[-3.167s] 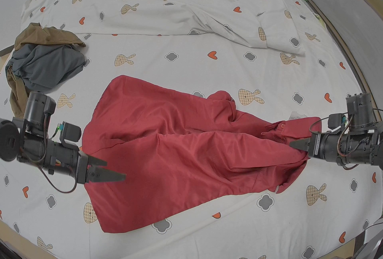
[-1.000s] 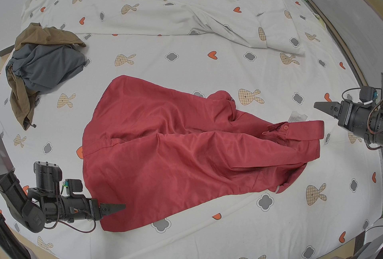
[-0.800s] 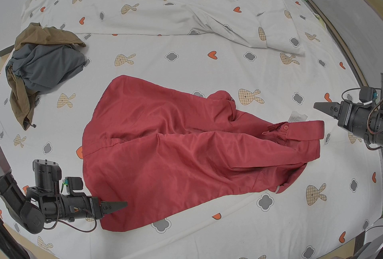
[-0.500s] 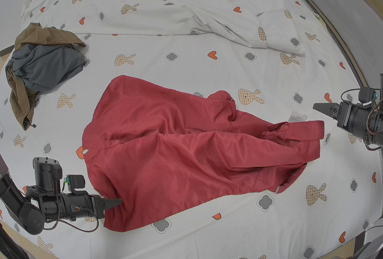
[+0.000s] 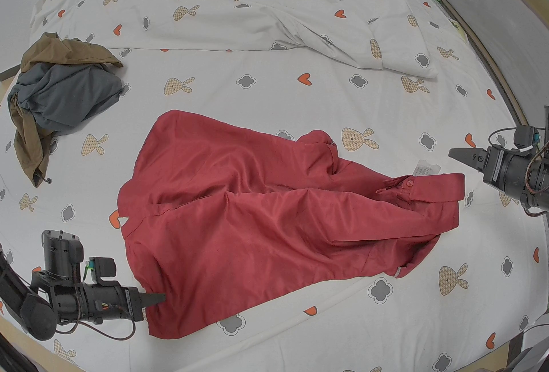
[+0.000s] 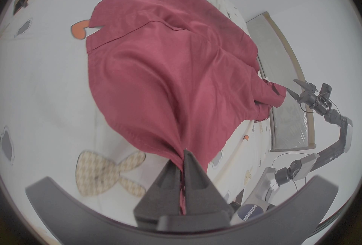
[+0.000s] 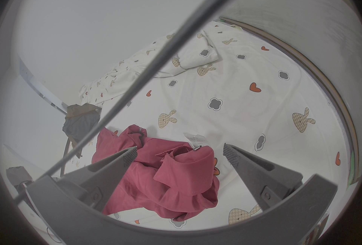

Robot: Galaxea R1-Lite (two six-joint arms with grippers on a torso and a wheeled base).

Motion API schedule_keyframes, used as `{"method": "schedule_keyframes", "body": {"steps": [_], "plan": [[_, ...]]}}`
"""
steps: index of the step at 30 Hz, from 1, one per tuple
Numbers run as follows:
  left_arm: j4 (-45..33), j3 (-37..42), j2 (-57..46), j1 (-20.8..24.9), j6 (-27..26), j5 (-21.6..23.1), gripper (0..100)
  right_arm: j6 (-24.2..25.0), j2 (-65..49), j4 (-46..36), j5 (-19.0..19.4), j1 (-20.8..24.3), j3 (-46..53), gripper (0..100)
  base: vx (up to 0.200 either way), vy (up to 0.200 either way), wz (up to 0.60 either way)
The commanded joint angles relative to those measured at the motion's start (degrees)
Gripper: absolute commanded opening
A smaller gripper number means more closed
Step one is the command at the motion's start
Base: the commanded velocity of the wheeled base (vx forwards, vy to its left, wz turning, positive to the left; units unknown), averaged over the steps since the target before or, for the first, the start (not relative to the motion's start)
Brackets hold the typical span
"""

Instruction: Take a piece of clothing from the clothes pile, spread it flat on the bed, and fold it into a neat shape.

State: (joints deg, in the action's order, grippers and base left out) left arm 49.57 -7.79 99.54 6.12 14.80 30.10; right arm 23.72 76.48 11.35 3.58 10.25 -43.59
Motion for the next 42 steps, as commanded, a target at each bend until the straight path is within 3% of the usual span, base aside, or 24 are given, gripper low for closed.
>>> {"method": "schedule_keyframes", "body": {"steps": [1, 7, 9, 14, 19, 23, 28, 29, 42], "plan": [[-11.69, -1.79, -12.17, -1.64, -0.03, -0.04, 0, 0.01, 0.24, -0.01, 0.02, 0.12, 0.0, 100, 0.0, 0.0, 0.0], [-42.71, -14.71, -25.97, -2.34, -0.56, -0.3, 0, 0.01, 0.24, -0.01, 0.02, 0.29, 0.0, 100, 0.0, 0.0, 0.0], [-48.6, -17.7, -27.03, -2.6, -1.62, -0.92, 0, 0.01, 0.24, -0.01, -0.07, 0.29, 0.0, 100, 0.0, 0.0, 0.0], [-49.74, -17.43, -25.88, -4.01, -5.48, -2.76, 0, 0.01, 0.24, -0.01, -0.07, 0.29, 0.0, 100, 0.0, 0.0, 0.0], [-49.65, -18.05, -23.77, -6.12, -5.57, -5.4, 0, 0.01, 0.24, -0.01, -0.16, 0.21, 0.0, 100, 0.0, 0.0, 0.0], [-49.83, -19.46, -22.72, -9.37, -5.66, -5.49, 0, 0.01, 0.33, -0.01, -0.16, 0.21, 0.0, 100, 0.0, 0.0, 0.0], [-50.62, -19.37, -22.81, -9.81, -5.66, -5.49, 0, 0.01, 0.33, -0.01, -0.16, 0.21, 0.0, 100, 0.0, 0.0, 0.0], [-51.24, -19.28, -22.98, -9.81, -5.66, -5.49, 100, 0.01, 0.33, -0.01, -0.16, 0.21, 0.0, 100, 0.0, 0.0, 0.0], [-60.38, -22.09, -30.98, -8.32, -5.66, -5.49, 100, 0.01, 1.12, -0.01, 0.02, 0.03, 0.18, 100, 0.0, 0.0, 0.0]]}}
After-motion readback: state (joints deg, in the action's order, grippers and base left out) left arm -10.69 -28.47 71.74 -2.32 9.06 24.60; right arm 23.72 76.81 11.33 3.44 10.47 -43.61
